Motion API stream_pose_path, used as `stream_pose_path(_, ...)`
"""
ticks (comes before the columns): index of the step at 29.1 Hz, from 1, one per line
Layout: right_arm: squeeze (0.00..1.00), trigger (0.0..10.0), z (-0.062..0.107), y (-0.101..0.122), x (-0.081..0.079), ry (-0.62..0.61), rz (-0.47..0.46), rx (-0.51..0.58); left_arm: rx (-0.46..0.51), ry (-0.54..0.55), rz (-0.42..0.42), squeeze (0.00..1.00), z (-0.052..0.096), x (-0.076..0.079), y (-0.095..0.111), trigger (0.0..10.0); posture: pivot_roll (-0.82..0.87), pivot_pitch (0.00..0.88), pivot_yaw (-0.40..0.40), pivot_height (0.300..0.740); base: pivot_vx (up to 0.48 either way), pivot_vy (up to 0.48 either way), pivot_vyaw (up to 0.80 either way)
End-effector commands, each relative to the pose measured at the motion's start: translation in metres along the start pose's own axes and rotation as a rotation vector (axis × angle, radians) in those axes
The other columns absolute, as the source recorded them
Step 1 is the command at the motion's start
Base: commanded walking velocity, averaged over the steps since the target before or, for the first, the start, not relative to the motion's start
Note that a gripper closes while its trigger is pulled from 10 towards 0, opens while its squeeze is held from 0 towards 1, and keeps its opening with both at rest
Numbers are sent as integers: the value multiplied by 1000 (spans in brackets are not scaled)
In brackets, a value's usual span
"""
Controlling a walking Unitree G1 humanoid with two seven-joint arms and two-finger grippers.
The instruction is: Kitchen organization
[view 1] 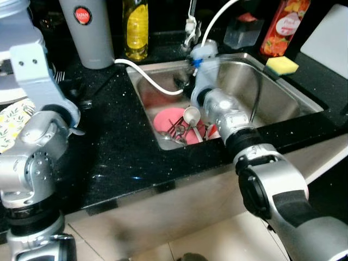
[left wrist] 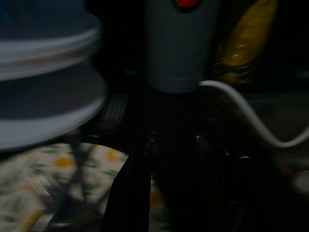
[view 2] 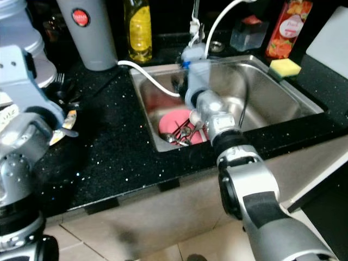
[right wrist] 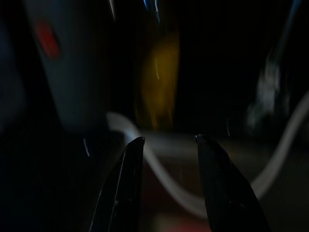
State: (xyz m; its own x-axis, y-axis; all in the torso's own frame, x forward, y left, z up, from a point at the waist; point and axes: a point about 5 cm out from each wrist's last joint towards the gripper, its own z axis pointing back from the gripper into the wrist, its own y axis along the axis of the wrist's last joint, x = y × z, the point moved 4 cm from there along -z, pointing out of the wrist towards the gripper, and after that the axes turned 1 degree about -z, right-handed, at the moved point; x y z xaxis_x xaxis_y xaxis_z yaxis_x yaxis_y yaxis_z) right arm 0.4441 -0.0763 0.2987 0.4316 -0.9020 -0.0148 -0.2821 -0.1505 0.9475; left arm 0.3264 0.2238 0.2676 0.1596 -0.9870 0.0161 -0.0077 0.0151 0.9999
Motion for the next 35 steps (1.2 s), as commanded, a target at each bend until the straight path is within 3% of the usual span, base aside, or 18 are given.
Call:
stream_pose_path(1, 0, 10000, 0, 21, -2, 22, -11, 84, -26, 58, -97, 0, 4, -10, -1, 10000, 135, 0, -57, 740, 0, 0, 0)
stream_pose_path(5, 0, 10000, 1, 25, -4, 34, -1, 103, -65, 120, -170, 0, 7, -26, -3, 10000, 139, 0, -57, 740, 0, 0, 0)
stream_pose_path(7, 0, 10000, 2, 22, -4, 38, 11, 102, -118, 168, -209, 0, 11, -43, -10, 10000, 143, 0, -53, 740, 0, 0, 0)
stream_pose_path(8, 0, 10000, 4, 17, -3, 33, 11, 97, -185, 147, -166, 1000, 18, -50, -23, 10000, 146, 0, -44, 740, 0, 0, 0)
stream_pose_path(12, 0, 10000, 7, 12, -3, 28, 1, 91, -221, 102, -132, 1000, 24, -51, -32, 10000, 147, 0, -42, 740, 0, 0, 0)
stream_pose_path(15, 0, 10000, 8, 9, -5, 34, -5, 82, -238, 123, -70, 1000, 19, -57, -37, 10000, 146, 0, -47, 740, 0, 0, 0)
stream_pose_path(18, 0, 10000, 8, 10, -8, 45, -6, 82, -250, 129, -61, 1000, 12, -59, -40, 10000, 143, 0, -51, 740, 0, 0, 0)
stream_pose_path(19, 0, 10000, 7, 11, -10, 54, -6, 88, -266, 121, -82, 0, 6, -62, -41, 10000, 140, 0, -53, 740, 0, 0, 0)
stream_pose_path(29, 0, 10000, 5, 13, -20, 83, -14, 99, -297, -50, -142, 0, -24, -66, -42, 10000, 130, 0, -46, 740, 0, 0, 0)
stream_pose_path(35, 0, 10000, 6, 12, -29, 104, -27, 107, -393, -89, -53, 0, -32, -69, -56, 10000, 125, 0, -30, 740, 0, 0, 0)
